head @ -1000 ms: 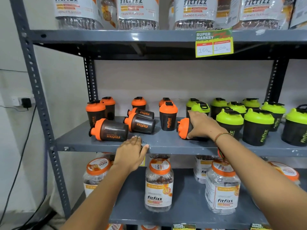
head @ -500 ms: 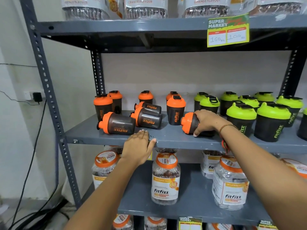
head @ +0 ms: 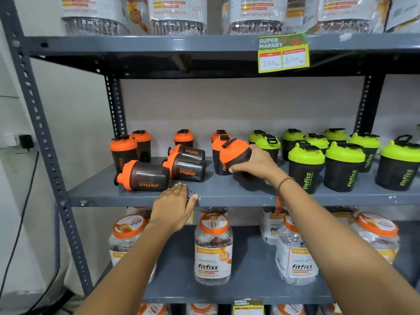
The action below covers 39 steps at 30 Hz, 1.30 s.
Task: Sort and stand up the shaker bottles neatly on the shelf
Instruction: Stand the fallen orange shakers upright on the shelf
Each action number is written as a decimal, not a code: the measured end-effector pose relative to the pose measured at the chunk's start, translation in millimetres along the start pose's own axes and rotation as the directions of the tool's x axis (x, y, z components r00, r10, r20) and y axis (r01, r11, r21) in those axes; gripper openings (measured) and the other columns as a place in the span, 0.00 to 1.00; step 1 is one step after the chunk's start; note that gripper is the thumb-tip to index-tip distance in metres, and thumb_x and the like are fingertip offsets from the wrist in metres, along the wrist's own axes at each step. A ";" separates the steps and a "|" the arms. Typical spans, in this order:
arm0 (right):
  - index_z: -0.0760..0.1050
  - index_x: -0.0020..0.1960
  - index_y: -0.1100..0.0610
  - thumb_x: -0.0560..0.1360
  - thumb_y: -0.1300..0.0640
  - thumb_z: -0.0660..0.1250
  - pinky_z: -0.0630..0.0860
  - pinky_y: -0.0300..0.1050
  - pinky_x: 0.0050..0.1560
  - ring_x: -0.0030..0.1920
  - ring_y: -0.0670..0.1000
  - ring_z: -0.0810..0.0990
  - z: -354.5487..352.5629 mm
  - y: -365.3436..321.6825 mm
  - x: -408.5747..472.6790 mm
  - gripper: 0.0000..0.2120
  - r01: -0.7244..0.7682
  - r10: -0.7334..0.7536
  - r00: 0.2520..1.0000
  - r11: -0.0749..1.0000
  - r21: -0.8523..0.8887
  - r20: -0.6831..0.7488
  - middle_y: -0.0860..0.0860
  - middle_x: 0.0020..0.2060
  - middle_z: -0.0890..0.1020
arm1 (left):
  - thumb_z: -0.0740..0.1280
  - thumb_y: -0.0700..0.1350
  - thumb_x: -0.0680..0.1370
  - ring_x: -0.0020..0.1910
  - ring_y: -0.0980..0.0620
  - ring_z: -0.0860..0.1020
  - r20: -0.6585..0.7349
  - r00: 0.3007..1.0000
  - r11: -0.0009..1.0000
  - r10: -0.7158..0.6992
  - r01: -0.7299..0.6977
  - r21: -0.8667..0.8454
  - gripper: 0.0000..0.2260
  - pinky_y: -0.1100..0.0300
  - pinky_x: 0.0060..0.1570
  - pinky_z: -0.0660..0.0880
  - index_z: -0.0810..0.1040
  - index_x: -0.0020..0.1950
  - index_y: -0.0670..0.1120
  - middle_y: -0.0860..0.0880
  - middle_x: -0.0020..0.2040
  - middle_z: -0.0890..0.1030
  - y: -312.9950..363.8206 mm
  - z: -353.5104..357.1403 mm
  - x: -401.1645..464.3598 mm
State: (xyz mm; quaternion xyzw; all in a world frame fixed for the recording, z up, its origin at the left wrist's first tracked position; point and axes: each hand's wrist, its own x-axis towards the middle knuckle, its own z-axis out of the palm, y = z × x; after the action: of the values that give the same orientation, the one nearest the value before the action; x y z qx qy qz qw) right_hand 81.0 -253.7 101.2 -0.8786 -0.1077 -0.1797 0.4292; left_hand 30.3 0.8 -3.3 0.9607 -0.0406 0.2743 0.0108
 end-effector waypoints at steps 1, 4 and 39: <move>0.73 0.53 0.50 0.53 0.47 0.82 0.77 0.45 0.48 0.53 0.51 0.79 3.1 -1.0 -1.6 0.32 -0.023 0.026 0.999 0.995 0.102 -0.027 0.48 0.50 0.80 | 0.46 0.62 0.80 0.71 0.49 0.67 0.001 1.000 1.000 -0.002 0.002 0.001 0.29 0.54 0.68 0.63 0.66 0.73 0.46 0.46 0.72 0.70 -0.5 0.1 0.0; 0.71 0.61 0.52 0.52 0.45 0.82 0.79 0.49 0.52 0.56 0.52 0.78 16.9 -2.6 -4.5 0.41 -0.070 0.101 0.990 0.957 0.281 -0.095 0.50 0.55 0.79 | 0.46 0.62 0.80 0.71 0.49 0.66 0.004 1.000 1.000 -0.007 0.007 0.006 0.29 0.54 0.68 0.62 0.65 0.74 0.46 0.47 0.72 0.69 -1.1 -0.1 -0.1; 0.64 0.74 0.56 0.73 0.49 0.68 0.59 0.41 0.69 0.72 0.52 0.65 59.4 -93.5 -40.7 0.33 0.487 -0.412 0.747 0.873 0.008 -0.522 0.53 0.71 0.68 | 0.46 0.55 0.82 0.72 0.48 0.64 -0.242 0.970 1.000 -0.020 0.018 -0.011 0.26 0.57 0.72 0.50 0.64 0.74 0.42 0.43 0.72 0.68 -30.8 -77.1 -28.4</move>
State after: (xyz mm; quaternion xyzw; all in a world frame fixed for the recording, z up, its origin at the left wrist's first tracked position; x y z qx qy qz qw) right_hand 25.1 -151.2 117.7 -0.7149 -0.2131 -0.4929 0.4479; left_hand -31.7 36.8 47.3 0.9203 -0.0308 0.3893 0.0226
